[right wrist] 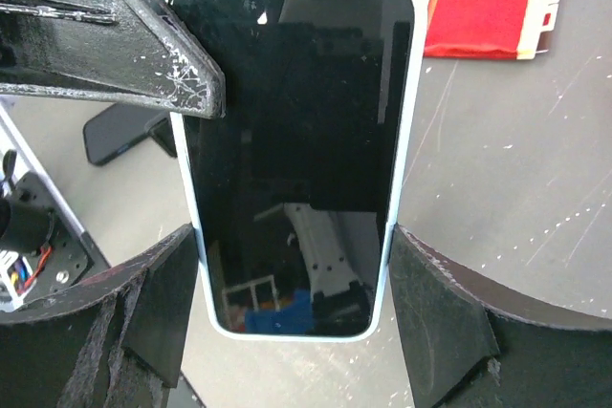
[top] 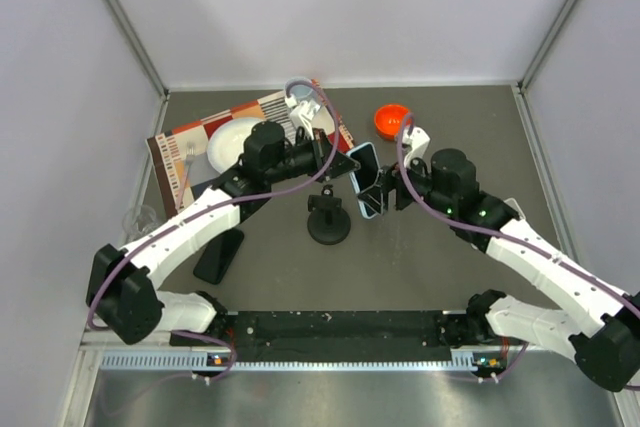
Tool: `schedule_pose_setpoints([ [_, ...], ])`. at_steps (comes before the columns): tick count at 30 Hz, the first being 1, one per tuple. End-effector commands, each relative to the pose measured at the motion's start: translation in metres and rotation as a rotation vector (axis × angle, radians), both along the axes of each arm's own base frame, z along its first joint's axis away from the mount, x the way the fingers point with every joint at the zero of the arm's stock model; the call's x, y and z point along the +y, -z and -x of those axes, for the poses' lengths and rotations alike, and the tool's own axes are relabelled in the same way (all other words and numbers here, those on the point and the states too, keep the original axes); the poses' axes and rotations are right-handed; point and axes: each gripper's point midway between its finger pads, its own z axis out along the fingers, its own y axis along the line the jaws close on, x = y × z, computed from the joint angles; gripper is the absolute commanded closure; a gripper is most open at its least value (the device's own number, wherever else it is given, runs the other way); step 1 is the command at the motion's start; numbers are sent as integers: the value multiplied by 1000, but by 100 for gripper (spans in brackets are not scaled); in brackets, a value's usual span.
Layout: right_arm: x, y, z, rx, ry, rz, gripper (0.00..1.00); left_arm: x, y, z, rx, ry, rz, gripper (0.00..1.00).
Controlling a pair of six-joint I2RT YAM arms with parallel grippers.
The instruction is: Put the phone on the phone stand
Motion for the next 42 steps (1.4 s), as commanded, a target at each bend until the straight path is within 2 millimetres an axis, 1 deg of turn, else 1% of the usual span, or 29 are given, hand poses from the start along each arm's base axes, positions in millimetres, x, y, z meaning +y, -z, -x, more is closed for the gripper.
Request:
schedule_pose_setpoints([
  [1,3,-30,14,-33,-81,29,25,13,-36,24,-189,59,16,100],
  [4,-6,-39,17,-53,-79,48,19,19,-39,38,-221,97,8,100],
  [6,-9,-44,26,-54,-124,46,18,23,-40,52,-238,144,10,100],
  [8,-13,-50,34,-57,-159,29,16,26,-36,64,-247,187,-3,100],
  [9,-14,-53,37,-67,-172,20,15,30,-41,71,-268,203,1,100],
  [10,-14,-56,41,-64,-197,2,13,31,-38,75,-280,219,-11,100],
  [12,-10,-61,49,-59,-254,-23,12,34,-38,87,-299,267,-12,100],
  [13,-2,-64,61,-44,-334,-48,12,34,-38,90,-321,287,-15,100],
  [14,4,-66,63,-26,-374,-58,13,34,-39,94,-330,311,-12,100],
  [15,8,-70,67,-15,-408,-78,13,34,-34,103,-311,361,-15,100],
  [16,14,-78,76,-8,-481,-106,15,33,-34,105,-312,383,-12,100],
  [17,17,-78,78,17,-506,-120,16,33,-35,108,-313,399,-7,100],
  [18,21,-84,79,7,-532,-142,16,33,-35,112,-306,421,-1,100],
  [19,24,-87,85,17,-577,-164,18,33,-36,113,-306,428,4,100],
  [21,29,-87,87,39,-609,-183,23,33,-35,116,-292,440,12,100],
  [22,30,-88,87,40,-614,-185,29,32,-40,117,-315,443,28,100],
  [23,30,-87,86,45,-611,-185,32,32,-38,118,-311,447,31,100],
  [24,31,-86,83,54,-607,-184,36,32,-41,119,-320,448,42,100],
  [29,40,-92,91,53,-663,-235,58,33,-38,119,-313,448,42,100],
  [30,41,-93,92,49,-675,-244,68,33,-38,120,-314,445,41,100],
  [32,44,-93,94,54,-681,-260,76,34,-38,112,-315,397,22,100],
  [33,46,-92,96,57,-691,-264,84,35,-36,109,-319,375,8,100],
  [35,48,-89,96,69,-685,-265,92,39,-35,99,-313,300,-22,100],
  [36,49,-88,95,71,-679,-264,100,41,-35,94,-314,267,-31,100],
  [38,53,-86,89,75,-625,-263,100,49,-33,80,-300,151,-62,100],
  [39,54,-86,80,67,-563,-263,100,52,-33,76,-292,115,-67,100],
  [40,57,-82,81,80,-549,-267,100,54,-32,73,-287,89,-72,100],
  [41,57,-86,79,87,-520,-290,100,57,-34,72,-290,68,-69,100],
  [42,58,-94,72,51,-479,-320,100,59,-36,69,-297,44,-67,100],
])
